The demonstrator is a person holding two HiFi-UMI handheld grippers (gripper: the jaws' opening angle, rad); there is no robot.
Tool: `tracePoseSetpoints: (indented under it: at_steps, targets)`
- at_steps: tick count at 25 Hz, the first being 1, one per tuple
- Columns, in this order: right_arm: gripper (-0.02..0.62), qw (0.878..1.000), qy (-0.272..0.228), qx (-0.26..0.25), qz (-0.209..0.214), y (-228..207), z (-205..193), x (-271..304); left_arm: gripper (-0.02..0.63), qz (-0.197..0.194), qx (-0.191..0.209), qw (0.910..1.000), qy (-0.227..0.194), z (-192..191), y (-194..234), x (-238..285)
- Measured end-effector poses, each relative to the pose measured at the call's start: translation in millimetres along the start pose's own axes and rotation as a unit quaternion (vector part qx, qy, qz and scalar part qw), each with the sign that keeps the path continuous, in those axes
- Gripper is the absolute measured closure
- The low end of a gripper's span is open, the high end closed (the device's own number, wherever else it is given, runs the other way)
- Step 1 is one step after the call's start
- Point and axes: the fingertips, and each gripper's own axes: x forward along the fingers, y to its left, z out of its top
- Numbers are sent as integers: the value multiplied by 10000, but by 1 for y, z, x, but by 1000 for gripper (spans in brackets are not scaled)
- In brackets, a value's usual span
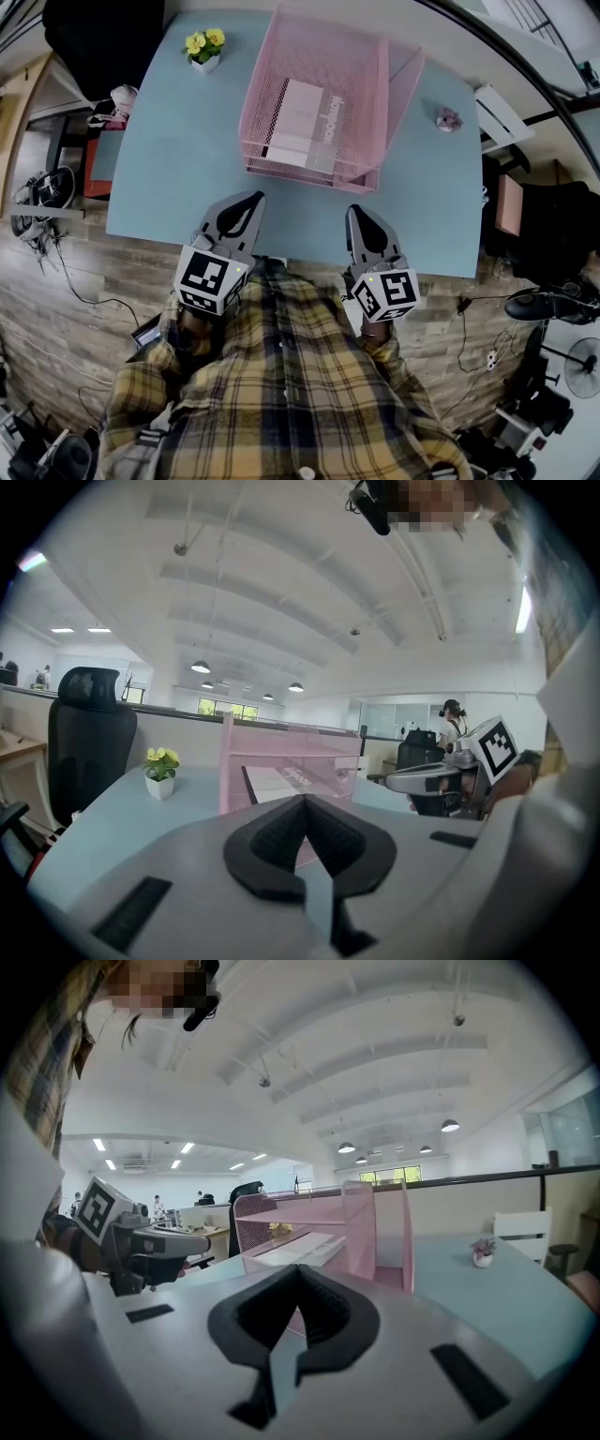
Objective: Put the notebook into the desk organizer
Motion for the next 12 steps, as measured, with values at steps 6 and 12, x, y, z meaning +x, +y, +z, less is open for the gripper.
tracePoseSetpoints:
  at_steps: [6,12]
  targets:
    - [594,10000,6,-16,-22,-2,-1,0,614,30,-12,10000,3,-1,3,1]
    - [594,10000,17,-18,-58,-4,-2,-1,614,55,-24,10000,17,-2,3,1]
